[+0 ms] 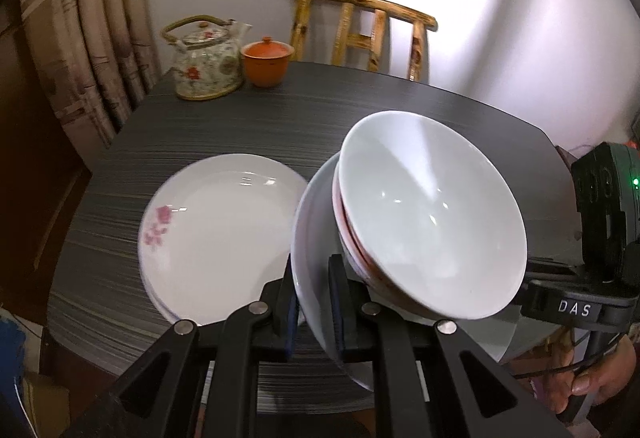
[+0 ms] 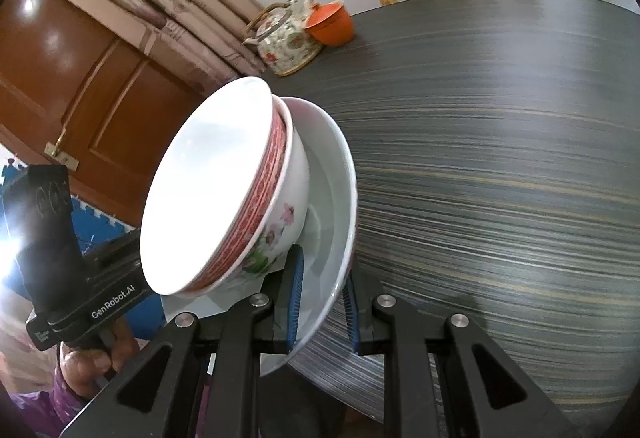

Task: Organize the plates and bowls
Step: 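Carry the nested bowls with both grippers over the floral plate stack, then lower the nested bowls onto the floral plate stack with both grippers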

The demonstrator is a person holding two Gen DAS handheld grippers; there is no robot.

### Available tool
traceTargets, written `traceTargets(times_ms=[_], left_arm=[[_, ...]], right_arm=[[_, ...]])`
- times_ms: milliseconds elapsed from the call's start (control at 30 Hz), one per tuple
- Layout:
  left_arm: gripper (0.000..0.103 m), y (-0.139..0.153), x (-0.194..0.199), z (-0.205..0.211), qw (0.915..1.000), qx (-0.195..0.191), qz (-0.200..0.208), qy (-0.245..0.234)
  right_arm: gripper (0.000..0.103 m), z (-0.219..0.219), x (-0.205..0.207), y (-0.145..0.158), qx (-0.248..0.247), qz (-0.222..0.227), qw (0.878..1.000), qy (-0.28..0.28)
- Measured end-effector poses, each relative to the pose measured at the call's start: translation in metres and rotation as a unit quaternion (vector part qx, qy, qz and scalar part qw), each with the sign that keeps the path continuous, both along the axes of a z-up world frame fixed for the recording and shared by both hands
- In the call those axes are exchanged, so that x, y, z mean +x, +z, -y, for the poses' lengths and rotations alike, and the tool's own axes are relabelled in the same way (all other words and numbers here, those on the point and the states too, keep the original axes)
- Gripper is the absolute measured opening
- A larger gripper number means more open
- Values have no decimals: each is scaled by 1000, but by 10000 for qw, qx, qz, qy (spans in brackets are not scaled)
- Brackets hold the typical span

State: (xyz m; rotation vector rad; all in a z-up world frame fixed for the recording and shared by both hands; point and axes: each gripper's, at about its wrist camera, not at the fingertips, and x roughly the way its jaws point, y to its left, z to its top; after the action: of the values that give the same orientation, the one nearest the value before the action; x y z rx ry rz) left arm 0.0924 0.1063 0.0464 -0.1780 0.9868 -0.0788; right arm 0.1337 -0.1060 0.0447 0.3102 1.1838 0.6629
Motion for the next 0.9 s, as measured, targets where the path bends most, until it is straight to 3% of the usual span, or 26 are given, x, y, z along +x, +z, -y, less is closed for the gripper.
traceTargets(times_ms=[400, 900], left_arm=[[12, 3, -2, -50, 9990, -52, -19, 449], [12, -8, 4, -81, 9968, -117, -95, 786]], right_arm=[[20, -58, 13, -2, 21, -57, 9992, 391], [20, -94, 35, -1, 63, -29, 9979, 647]])
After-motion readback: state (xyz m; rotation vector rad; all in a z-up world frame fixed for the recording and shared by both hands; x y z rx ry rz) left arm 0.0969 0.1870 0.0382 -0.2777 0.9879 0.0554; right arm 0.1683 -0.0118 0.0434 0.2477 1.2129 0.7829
